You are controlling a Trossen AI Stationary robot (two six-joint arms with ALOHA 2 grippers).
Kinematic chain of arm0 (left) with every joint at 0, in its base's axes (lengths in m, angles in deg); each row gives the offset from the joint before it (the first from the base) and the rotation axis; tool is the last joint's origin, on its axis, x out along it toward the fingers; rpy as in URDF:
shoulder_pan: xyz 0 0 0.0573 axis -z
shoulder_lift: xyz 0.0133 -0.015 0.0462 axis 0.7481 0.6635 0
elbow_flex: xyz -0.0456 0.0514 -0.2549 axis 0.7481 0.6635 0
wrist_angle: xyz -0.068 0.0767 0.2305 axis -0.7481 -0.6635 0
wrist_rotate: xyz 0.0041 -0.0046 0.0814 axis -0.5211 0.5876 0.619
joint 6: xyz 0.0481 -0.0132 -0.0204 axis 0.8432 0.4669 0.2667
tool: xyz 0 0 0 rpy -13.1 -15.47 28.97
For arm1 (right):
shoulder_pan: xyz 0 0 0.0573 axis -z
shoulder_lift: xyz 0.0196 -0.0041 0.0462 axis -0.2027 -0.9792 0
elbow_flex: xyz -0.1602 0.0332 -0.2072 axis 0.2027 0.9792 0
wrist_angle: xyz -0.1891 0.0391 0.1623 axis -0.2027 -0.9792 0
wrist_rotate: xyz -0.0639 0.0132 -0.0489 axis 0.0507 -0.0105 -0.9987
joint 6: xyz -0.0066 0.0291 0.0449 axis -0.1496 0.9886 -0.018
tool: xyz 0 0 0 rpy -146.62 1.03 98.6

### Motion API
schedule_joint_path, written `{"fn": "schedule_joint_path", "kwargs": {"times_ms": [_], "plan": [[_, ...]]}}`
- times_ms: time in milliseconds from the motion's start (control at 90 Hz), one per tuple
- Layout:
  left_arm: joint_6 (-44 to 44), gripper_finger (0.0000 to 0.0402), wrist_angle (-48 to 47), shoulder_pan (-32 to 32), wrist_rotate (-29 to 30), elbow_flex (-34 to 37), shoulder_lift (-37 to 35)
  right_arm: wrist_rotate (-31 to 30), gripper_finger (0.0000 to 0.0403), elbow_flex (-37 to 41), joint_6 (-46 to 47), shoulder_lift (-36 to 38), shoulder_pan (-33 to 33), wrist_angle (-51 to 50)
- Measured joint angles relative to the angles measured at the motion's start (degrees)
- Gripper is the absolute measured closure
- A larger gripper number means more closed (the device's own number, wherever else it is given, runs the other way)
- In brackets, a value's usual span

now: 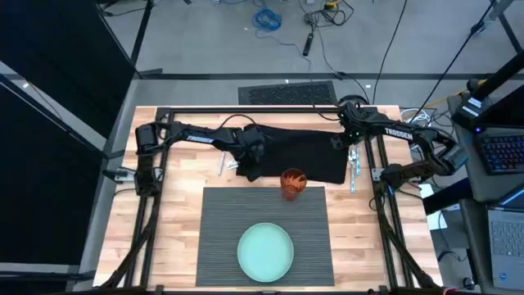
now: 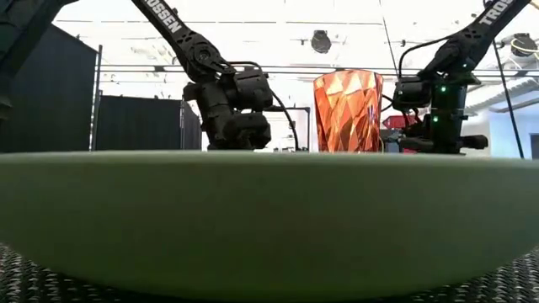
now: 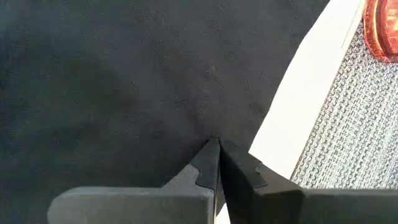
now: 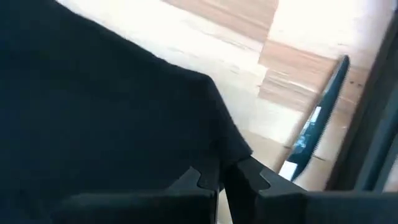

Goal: Set table place
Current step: Fold the black napkin

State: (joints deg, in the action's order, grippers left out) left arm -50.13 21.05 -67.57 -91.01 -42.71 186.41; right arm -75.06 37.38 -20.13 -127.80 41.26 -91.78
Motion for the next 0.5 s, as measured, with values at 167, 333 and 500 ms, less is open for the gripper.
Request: {"fn": "schedule_joint_path", "kwargs": {"times_ms": [167, 333, 500], "plan": [[0.0, 0.0402, -0.09, 0.0, 0.0, 0.0, 0.0, 5.43, 0.04, 0.0, -1.01, 0.0, 0.0, -0.96], [0.02, 0.0402, -0.08, 0.0, 0.0, 0.0, 0.0, 8.33, 0.0361, 0.0, -2.67, 0.0, -0.02, -5.12], [0.04, 0.0402, -0.1, 0.0, 0.0, 0.0, 0.0, 8.0, 0.0293, 0.0, -2.64, 0.0, -0.04, -5.68]]}}
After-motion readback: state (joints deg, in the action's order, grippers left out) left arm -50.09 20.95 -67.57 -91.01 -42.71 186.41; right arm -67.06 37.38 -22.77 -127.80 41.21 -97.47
